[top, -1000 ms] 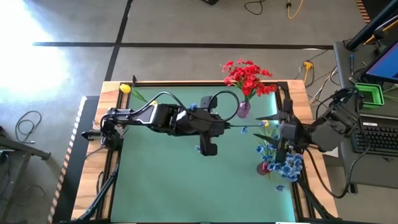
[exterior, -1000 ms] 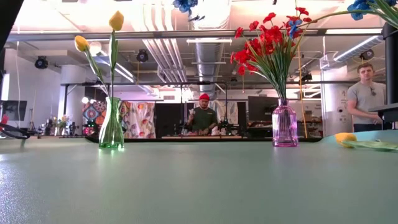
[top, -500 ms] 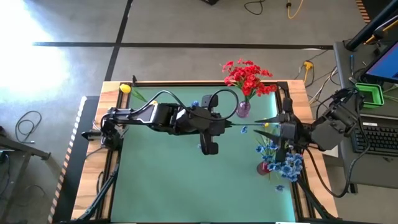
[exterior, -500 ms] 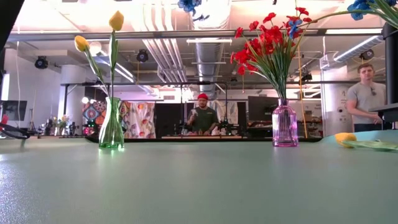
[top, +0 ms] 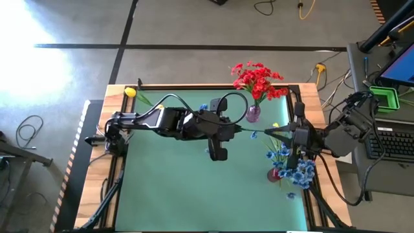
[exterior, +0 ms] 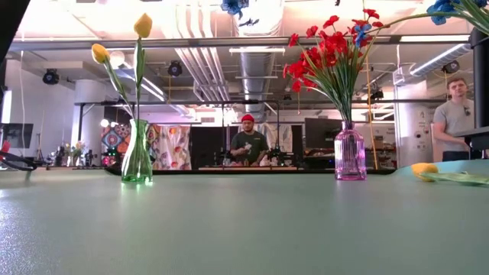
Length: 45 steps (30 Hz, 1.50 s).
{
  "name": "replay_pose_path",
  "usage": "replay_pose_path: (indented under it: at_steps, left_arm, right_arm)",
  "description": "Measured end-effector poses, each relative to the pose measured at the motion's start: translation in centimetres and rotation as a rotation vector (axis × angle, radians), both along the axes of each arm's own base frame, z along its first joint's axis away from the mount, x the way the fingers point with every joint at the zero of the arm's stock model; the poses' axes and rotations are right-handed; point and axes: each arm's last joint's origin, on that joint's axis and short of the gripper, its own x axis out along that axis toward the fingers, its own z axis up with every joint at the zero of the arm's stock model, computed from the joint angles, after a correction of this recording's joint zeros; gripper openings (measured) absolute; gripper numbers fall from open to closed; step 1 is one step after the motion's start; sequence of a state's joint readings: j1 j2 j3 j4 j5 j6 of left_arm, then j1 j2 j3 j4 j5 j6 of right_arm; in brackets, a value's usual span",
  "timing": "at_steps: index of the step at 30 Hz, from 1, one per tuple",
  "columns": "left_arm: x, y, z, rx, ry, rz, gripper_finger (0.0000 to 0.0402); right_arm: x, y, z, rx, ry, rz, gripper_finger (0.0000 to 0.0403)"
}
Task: Sort flowers into vase by color
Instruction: Put the blue flower into the red vase
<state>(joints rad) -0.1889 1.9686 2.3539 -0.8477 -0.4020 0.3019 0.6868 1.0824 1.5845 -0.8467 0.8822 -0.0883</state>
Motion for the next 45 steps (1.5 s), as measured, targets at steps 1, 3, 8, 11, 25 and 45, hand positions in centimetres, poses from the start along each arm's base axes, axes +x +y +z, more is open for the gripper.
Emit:
replay_pose_path:
  at_steps: [1, 3, 8, 11, 25, 45]
  left_arm:
    - [0.0, 0.0, 0.0, 0.0, -0.001, 0.0, 0.0012]
    - [0.0, 0.0, 0.0, 0.0, -0.002, 0.0, 0.0031]
    - [-0.1, 0.0, 0.1, 0.002, -0.005, 0.003, 0.0108]
    - [-0.5, 0.3, 0.5, 0.034, -0.02, 0.071, 0.0155]
    - [-5.8, 1.2, 5.5, -0.051, -0.181, 0.19, 0.0228]
    - [-7.7, -12.4, -0.8, -0.009, -0.141, 0.134, 0.0228]
  right_arm:
    - [0.0, 0.0, 0.0, -0.001, 0.0, 0.0, 0.0013]
    - [0.0, 0.0, 0.0, 0.0, 0.0, 0.0, 0.0013]
    - [0.0, 0.0, 0.0, 0.013, -0.003, -0.005, 0.0012]
    - [0.1, 0.0, 0.2, 0.048, -0.032, -0.033, 0.0012]
    - [2.1, 1.3, -2.2, 0.006, -0.07, -0.229, 0.0012]
    - [5.0, 1.7, -4.9, 0.19, -0.416, -0.103, 0.0012]
